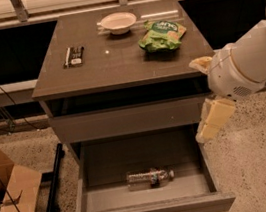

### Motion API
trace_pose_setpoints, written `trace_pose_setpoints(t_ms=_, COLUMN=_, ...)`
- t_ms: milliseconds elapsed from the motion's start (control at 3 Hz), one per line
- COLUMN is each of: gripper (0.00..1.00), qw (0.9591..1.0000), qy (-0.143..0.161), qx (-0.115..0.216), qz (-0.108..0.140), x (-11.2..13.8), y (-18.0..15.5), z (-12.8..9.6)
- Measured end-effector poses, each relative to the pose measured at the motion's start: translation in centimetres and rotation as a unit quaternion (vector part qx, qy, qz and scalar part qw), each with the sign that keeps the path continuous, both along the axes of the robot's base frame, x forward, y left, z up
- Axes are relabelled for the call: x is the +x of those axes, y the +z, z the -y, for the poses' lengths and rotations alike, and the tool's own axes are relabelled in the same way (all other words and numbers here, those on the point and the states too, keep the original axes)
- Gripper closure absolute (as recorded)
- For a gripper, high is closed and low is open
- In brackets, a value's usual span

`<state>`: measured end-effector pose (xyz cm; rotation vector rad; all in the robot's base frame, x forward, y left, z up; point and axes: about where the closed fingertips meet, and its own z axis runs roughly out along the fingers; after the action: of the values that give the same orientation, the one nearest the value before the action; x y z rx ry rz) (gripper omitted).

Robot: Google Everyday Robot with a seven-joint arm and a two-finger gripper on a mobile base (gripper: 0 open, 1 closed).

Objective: Pick water bottle from middle drawer and place on counter

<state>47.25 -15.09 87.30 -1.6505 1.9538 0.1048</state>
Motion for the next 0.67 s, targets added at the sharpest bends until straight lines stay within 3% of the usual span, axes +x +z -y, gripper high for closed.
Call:
trace_pose_setpoints(t_ms=333, gripper=0.00, qw=1.0000, qy=-0.003, qx=0.002, qz=0.000, x=0.0, y=-0.4, z=0.1)
trace_pose_setpoints(t_ms=667, gripper=0.00, qw=0.9995, qy=-0.025, qx=0.018, qz=-0.003, x=0.0, y=-3.1, z=0.5)
